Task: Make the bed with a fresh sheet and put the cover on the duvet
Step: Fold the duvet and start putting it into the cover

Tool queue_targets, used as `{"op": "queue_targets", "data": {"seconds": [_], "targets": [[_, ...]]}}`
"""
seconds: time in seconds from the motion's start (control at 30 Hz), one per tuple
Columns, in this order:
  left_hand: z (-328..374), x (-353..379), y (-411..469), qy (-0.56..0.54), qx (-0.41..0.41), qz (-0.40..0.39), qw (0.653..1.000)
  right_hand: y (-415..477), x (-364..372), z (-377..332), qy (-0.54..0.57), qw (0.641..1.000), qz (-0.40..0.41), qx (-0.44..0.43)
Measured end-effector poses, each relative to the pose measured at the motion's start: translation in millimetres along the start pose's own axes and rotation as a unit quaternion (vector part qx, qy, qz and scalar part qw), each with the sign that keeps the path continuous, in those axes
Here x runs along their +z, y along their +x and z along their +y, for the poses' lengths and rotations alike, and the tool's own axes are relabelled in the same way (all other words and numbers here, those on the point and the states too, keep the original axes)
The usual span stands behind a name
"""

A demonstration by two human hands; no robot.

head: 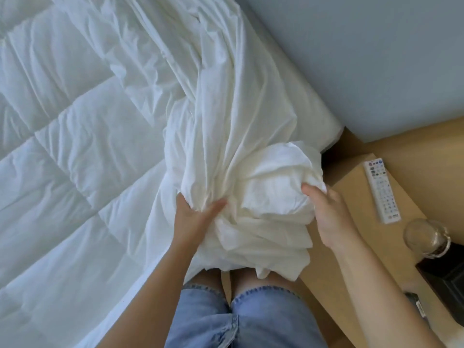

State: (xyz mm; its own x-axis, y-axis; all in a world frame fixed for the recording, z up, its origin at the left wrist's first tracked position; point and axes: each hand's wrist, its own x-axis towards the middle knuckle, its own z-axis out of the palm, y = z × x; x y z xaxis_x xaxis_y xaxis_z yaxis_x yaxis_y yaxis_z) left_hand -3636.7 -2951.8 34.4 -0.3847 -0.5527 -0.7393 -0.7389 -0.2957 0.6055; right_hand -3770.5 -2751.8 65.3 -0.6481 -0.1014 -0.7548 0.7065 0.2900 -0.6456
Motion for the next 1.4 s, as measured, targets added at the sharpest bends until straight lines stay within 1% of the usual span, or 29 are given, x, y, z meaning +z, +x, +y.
{"op": "queue_targets", "data": {"seconds": [0.07, 0.1, 0.13, 0.17, 0.27, 0.3, 0.33, 0.4, 0.43, 0.47, 0.5, 0.57, 0.6, 0.67, 0.73, 0.8, 0.87, 0.9, 0.97, 1.03, 1.07, 1.1, 1.13, 1.2, 1.23, 1.27, 1.3, 1.33, 1.4], "targets": [[-17, 7, -14, -0.079, 0.009, -0.014, 0.997, 5, 5, -6, 0.054, 0.998, -0.041, -0.003], [-27, 11, -22, -0.104, 0.001, -0.02, 0.994, 7, 12, -8, 0.095, 0.993, -0.064, -0.006], [-36, 17, -29, -0.118, -0.009, -0.022, 0.993, 8, 20, -9, 0.116, 0.991, -0.068, -0.01], [-41, 23, -35, -0.121, -0.017, -0.02, 0.992, 9, 30, -10, 0.113, 0.992, -0.046, -0.011], [-42, 39, -34, -0.111, -0.04, -0.007, 0.993, 17, 57, -7, 0.056, 0.992, 0.105, -0.029], [-38, 44, -31, -0.113, -0.043, -0.004, 0.993, 17, 67, -9, 0.053, 0.989, 0.128, -0.042], [-33, 47, -28, -0.117, -0.039, -0.002, 0.992, 17, 77, -11, 0.052, 0.987, 0.136, -0.069], [-22, 55, -25, -0.127, -0.023, -0.008, 0.992, 15, 94, -18, 0.05, 0.983, 0.119, -0.128], [-18, 57, -26, -0.135, -0.017, -0.014, 0.991, 12, 99, -24, 0.054, 0.982, 0.114, -0.143], [-16, 57, -28, -0.143, -0.011, -0.02, 0.989, 12, 98, -29, 0.079, 0.979, 0.124, -0.14], [-16, 54, -29, -0.145, -0.005, -0.023, 0.989, 10, 93, -37, 0.119, 0.974, 0.149, -0.119], [-25, 35, -34, -0.115, 0.005, -0.001, 0.993, 6, 74, -44, 0.185, 0.963, 0.188, -0.06], [-34, 20, -36, -0.084, 0.004, 0.02, 0.996, 1, 64, -42, 0.2, 0.958, 0.2, -0.037], [-56, -18, -38, 0.001, -0.001, 0.062, 0.998, -8, 49, -31, 0.199, 0.963, 0.18, -0.005], [-77, -63, -39, 0.089, 0.005, 0.099, 0.991, -15, 37, -12, 0.216, 0.967, 0.133, -0.005], [-91, -112, -41, 0.153, -0.004, 0.145, 0.978, -25, 27, 11, 0.158, 0.981, 0.11, -0.008], [-99, -150, -40, 0.157, -0.036, 0.189, 0.969, -31, 23, 39, 0.129, 0.986, 0.102, 0.012], [-101, -159, -39, 0.143, -0.054, 0.193, 0.969, -34, 23, 52, 0.133, 0.986, 0.098, 0.032], [-104, -157, -35, 0.133, -0.08, 0.16, 0.975, -39, 26, 71, 0.113, 0.987, 0.107, 0.043], [-102, -138, -31, 0.167, -0.111, 0.117, 0.973, -41, 21, 78, 0.083, 0.989, 0.125, -0.007], [-97, -125, -28, 0.199, -0.114, 0.115, 0.967, -43, 14, 79, 0.054, 0.99, 0.127, -0.043], [-90, -112, -27, 0.231, -0.092, 0.131, 0.96, -46, 8, 78, 0.001, 0.989, 0.122, -0.081], [-80, -99, -26, 0.255, -0.038, 0.154, 0.954, -51, 2, 76, -0.059, 0.986, 0.105, -0.116], [-54, -68, -28, 0.256, 0.145, 0.19, 0.937, -60, -6, 73, -0.129, 0.976, 0.049, -0.171], [-37, -50, -30, 0.244, 0.229, 0.186, 0.924, -64, -7, 72, -0.142, 0.97, 0.022, -0.196], [-22, -32, -31, 0.241, 0.281, 0.163, 0.915, -68, -6, 70, -0.152, 0.964, -0.003, -0.22], [-6, -13, -30, 0.249, 0.302, 0.128, 0.911, -72, -3, 67, -0.161, 0.955, -0.027, -0.246], [6, 5, -28, 0.275, 0.294, 0.09, 0.911, -74, 1, 65, -0.171, 0.948, -0.047, -0.265], [23, 31, -20, 0.368, 0.238, 0.029, 0.899, -75, 6, 58, -0.188, 0.94, -0.071, -0.274]]}}
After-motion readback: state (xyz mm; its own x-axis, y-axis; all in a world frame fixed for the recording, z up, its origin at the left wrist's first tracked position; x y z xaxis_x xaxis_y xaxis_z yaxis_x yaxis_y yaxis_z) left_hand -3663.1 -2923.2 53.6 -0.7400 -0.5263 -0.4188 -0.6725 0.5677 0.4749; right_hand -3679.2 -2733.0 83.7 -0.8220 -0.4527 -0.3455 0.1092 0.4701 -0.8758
